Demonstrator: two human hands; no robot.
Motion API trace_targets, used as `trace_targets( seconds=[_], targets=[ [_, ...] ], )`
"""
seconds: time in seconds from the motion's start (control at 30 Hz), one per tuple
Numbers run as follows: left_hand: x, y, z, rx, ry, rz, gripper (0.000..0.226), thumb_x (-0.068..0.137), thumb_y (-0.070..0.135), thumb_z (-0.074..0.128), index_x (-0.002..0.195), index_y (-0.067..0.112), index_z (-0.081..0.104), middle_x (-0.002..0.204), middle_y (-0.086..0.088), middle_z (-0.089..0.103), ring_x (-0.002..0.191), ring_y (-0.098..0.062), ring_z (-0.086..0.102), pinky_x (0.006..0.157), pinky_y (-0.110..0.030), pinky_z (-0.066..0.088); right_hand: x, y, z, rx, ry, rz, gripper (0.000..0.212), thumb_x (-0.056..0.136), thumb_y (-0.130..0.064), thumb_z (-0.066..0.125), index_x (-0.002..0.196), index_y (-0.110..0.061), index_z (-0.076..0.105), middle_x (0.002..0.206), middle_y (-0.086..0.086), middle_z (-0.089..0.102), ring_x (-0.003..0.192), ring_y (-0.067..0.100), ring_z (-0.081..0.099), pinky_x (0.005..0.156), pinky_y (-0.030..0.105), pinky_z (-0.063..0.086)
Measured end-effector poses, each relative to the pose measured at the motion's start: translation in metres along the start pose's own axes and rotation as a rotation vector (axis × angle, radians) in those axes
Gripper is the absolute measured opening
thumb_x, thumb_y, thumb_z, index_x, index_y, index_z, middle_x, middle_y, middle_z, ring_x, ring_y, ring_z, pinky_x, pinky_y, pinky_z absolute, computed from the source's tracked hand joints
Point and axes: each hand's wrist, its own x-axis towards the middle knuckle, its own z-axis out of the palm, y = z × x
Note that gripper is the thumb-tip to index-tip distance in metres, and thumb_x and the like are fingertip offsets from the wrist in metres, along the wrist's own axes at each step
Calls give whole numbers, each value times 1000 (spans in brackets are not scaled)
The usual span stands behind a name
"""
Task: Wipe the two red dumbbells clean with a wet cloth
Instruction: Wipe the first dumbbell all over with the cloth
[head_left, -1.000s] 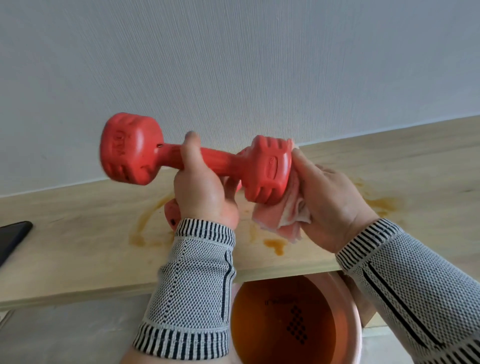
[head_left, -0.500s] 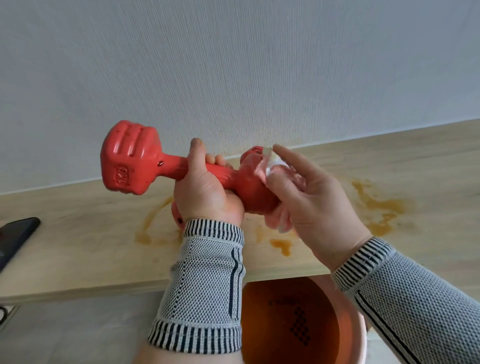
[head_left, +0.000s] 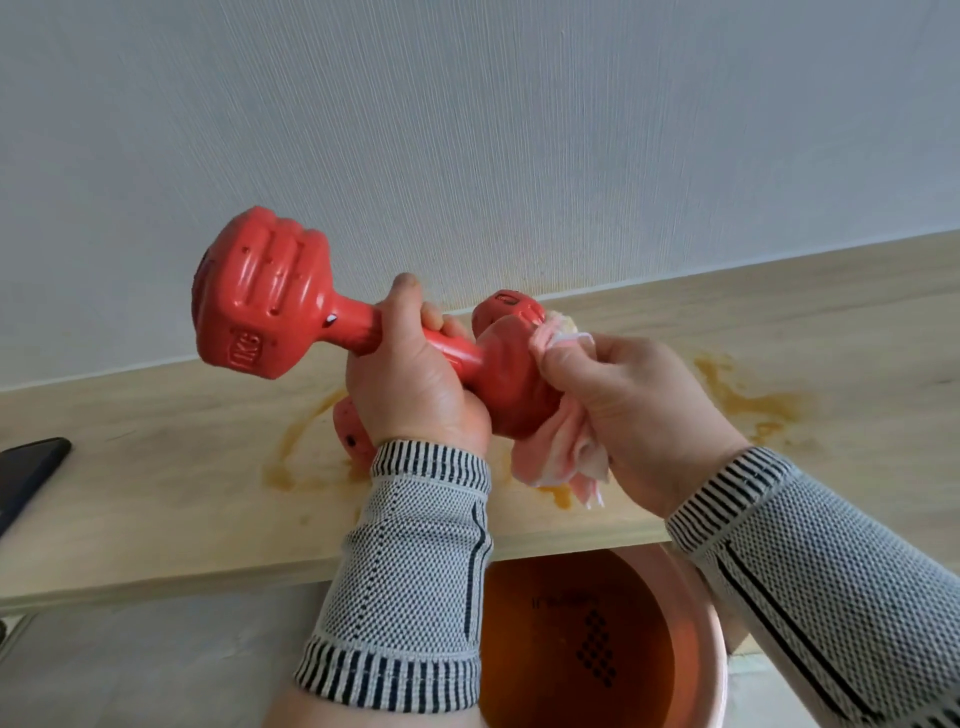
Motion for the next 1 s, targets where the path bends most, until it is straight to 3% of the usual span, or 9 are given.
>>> trace_targets(
  seconds=[0.1,0.2,0.33,0.53,0.57,0.67,0.77,0.9,1.0],
  targets=[
    [0,3,-2,-19,5,-20,26,87,11,65,67,16,50,54,5,47,49,-12,46,57,-28,43,-2,2,3,-5,12,-27,23,89,-8,55,66,-4,52,36,4,49,36,21,45,39,25,34],
    [-4,2,-1,-28,-48,-21,26,89,8,62,68,16,50,52,4,45,45,-12,43,53,-27,40,4,0,-1,-33,113,9,35,88,-25,61,59,-7,56,43,8,52,41,19,50,43,25,38],
    [-7,2,2,-24,-93,-3,27,89,7,60,67,15,49,52,4,44,45,-12,43,52,-28,40,8,-3,-5,5,148,71,40,88,-34,62,66,-2,66,53,13,61,51,23,60,51,33,48],
    [3,7,-1,-47,44,-37,27,88,12,63,66,17,49,53,7,47,45,-10,46,53,-26,43,-9,2,8,-93,-2,-131,5,87,-3,54,86,-4,58,41,-2,53,33,22,50,34,39,42],
    [4,8,-1,-65,66,-54,28,88,12,63,65,17,48,52,7,47,46,-10,46,54,-26,43,-9,3,9,-121,0,-157,10,85,-1,54,91,-6,61,42,-1,55,34,23,51,32,40,42],
    [5,10,-2,-128,88,-104,29,88,11,61,64,18,46,52,7,46,45,-10,45,59,-28,44,-7,3,8,-147,45,-215,11,83,-5,59,80,-15,64,46,-3,55,39,19,51,32,31,40],
    [5,10,-4,-145,68,-131,29,89,10,60,65,18,47,51,7,46,43,-10,45,54,-26,42,-1,4,6,-54,74,-140,30,89,-15,60,60,-17,51,41,-4,43,33,14,40,35,19,31],
    [2,7,-3,-72,33,-133,27,89,11,60,65,17,47,51,7,47,42,-9,46,49,-23,42,10,4,1,-12,74,-47,30,91,-27,60,65,-12,54,43,-5,44,40,11,42,40,18,32],
    [3,10,-3,-74,64,-119,26,88,10,61,66,17,49,51,7,47,43,-10,46,53,-26,44,7,7,1,-12,-6,-49,24,91,-18,57,72,-4,55,47,10,51,36,18,44,38,18,34]
  ],
)
